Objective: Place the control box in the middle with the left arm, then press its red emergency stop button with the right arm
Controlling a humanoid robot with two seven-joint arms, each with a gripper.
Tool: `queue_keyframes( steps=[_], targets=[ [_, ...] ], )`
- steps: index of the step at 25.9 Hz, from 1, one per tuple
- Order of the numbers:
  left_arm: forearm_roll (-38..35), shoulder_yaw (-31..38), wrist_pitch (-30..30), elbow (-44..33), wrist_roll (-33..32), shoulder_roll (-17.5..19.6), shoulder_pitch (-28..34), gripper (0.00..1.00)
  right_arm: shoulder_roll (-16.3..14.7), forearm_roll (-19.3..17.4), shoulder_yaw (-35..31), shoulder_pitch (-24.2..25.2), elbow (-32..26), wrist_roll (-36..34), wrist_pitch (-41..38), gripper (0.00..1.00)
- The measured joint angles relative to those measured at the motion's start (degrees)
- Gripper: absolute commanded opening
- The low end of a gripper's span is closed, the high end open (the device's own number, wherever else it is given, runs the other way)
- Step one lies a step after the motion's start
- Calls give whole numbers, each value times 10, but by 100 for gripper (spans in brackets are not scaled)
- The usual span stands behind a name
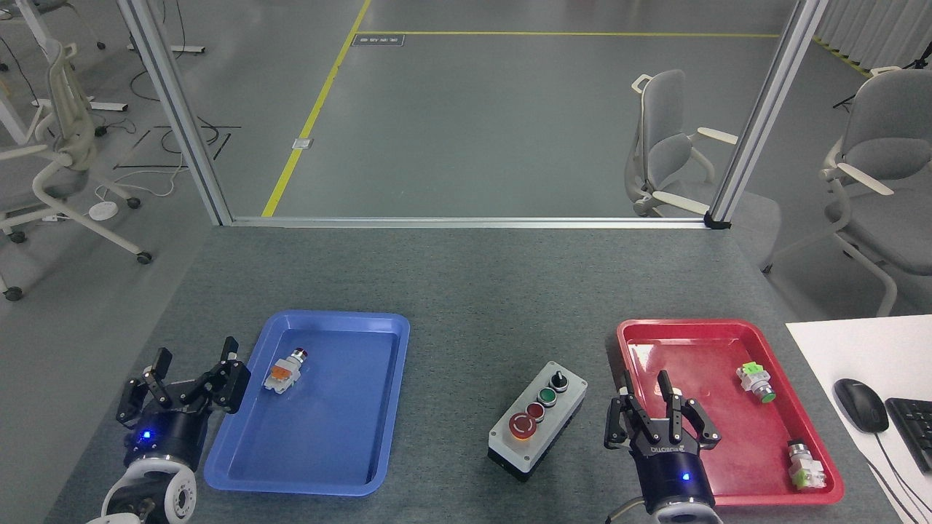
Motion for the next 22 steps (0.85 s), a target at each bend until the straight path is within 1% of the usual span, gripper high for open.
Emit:
queue_keyframes(
  steps=[7,9,14,22],
  targets=[
    [0,-8,0,3,0,-7,5,99,-17,-2,-4,1,0,-2,3,98],
    [0,-19,-2,6,2,-18,6,99,-24,-8,-4,1,1,-3,3,98],
    [-2,-34,-2,21,6,-59,7,99,-35,-39,-5,1,2,-1,5,98],
    [3,-36,-1,29,4,-72,7,99,-39,-47,-4,-1,1,3,0,98]
  ],
)
